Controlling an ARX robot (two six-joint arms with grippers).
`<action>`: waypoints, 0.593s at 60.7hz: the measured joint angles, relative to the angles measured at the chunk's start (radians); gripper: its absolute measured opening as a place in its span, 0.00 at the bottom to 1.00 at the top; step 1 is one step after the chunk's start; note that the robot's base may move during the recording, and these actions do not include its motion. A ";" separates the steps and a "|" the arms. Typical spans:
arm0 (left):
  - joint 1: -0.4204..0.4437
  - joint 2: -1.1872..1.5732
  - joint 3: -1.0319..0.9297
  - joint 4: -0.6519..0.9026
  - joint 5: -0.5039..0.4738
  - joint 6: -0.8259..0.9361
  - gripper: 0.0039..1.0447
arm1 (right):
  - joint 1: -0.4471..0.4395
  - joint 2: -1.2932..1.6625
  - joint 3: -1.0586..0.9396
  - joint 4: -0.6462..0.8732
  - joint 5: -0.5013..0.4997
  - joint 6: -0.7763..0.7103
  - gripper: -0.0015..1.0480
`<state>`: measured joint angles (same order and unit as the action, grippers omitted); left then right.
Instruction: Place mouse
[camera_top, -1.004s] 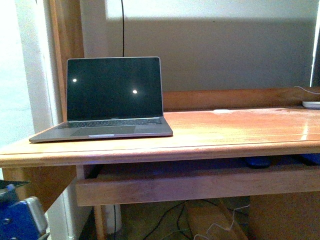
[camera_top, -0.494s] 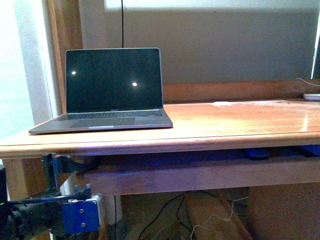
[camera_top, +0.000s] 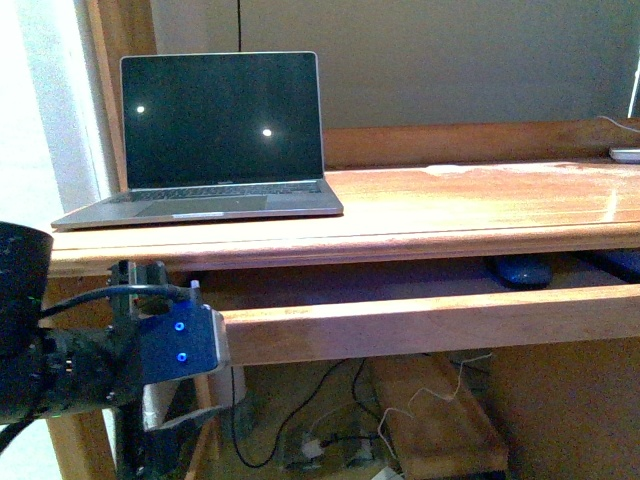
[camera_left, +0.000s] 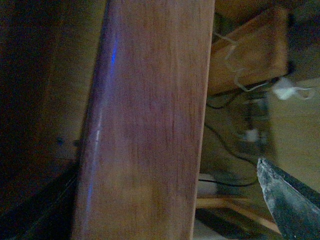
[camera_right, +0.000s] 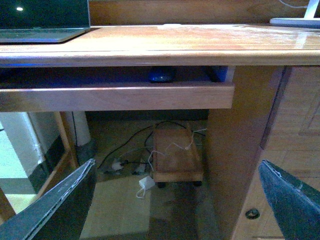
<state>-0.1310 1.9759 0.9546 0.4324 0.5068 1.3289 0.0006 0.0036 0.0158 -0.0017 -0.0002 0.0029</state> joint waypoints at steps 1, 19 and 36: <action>0.000 -0.026 -0.013 -0.047 0.011 0.000 0.93 | 0.000 0.000 0.000 0.000 0.002 0.000 0.93; -0.010 -0.377 -0.283 -0.294 0.157 -0.222 0.93 | 0.000 0.000 0.000 0.000 0.000 0.000 0.93; -0.117 -0.682 -0.532 0.098 -0.279 -0.984 0.82 | 0.000 0.000 0.000 0.000 0.000 0.000 0.93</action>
<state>-0.2485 1.2942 0.4225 0.5304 0.2279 0.3447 0.0006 0.0036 0.0158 -0.0013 -0.0006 0.0029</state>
